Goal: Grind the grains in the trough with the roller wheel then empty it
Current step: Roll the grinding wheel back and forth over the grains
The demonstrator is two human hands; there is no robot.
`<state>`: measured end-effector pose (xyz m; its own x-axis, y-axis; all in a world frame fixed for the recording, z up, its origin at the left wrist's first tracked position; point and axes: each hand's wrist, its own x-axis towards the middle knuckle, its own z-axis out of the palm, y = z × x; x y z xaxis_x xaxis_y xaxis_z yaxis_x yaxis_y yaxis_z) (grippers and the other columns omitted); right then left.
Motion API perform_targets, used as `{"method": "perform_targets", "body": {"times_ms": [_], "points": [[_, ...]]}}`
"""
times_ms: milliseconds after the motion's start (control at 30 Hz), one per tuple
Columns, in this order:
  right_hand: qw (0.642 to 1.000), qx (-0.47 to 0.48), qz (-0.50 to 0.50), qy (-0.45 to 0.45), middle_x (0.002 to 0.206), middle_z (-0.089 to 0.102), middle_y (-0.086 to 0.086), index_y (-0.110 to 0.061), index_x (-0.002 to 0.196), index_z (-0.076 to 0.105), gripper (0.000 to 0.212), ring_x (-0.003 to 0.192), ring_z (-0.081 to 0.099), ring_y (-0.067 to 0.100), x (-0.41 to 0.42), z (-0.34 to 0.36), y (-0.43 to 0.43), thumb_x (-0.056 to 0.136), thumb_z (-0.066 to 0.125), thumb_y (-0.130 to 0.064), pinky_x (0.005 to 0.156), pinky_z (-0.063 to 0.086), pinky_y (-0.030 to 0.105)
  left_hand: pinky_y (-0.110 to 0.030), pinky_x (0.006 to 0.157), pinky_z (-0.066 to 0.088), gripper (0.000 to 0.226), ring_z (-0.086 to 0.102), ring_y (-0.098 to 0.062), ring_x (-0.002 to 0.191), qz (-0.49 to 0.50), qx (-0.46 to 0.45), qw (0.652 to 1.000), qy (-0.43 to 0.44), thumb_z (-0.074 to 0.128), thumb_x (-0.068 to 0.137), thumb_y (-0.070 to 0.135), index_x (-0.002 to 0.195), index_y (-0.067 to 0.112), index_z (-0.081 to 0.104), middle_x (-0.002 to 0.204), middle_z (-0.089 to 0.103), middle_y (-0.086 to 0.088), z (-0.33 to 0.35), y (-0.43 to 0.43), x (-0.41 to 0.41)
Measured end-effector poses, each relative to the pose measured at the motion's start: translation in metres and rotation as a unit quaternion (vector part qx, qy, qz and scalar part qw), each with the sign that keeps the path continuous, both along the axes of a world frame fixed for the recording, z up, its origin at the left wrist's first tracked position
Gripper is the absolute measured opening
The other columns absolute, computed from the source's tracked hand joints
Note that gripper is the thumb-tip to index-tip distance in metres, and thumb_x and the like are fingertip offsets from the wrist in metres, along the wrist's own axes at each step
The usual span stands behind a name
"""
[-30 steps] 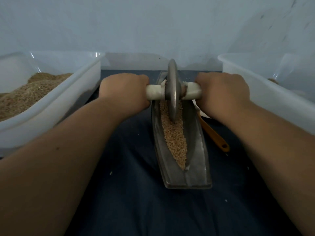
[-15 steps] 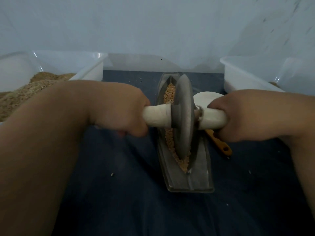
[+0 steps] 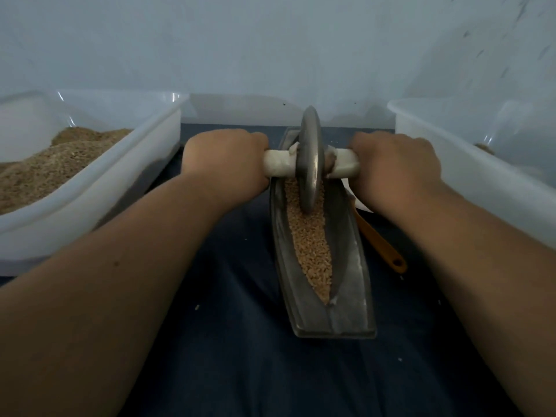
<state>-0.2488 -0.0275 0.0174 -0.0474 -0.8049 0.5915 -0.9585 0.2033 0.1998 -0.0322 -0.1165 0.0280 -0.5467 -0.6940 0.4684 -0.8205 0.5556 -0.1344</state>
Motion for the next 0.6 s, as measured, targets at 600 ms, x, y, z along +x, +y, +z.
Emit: {"method": "perform_targets", "body": {"times_ms": [600], "points": [[0.901,0.348,0.126,-0.229,0.094,0.058,-0.029,-0.061,0.103,0.037,0.051,0.081,0.056,-0.009,0.006,0.060,0.073,0.058,0.058,-0.074,0.062,0.043,0.014,-0.022,0.056,0.047,0.041,0.062,0.003,0.070,-0.154,0.383,0.907,-0.078,0.071,0.060,0.064,0.095,0.048,0.053,0.087,0.064,0.024,0.048,0.030,0.050]]}}
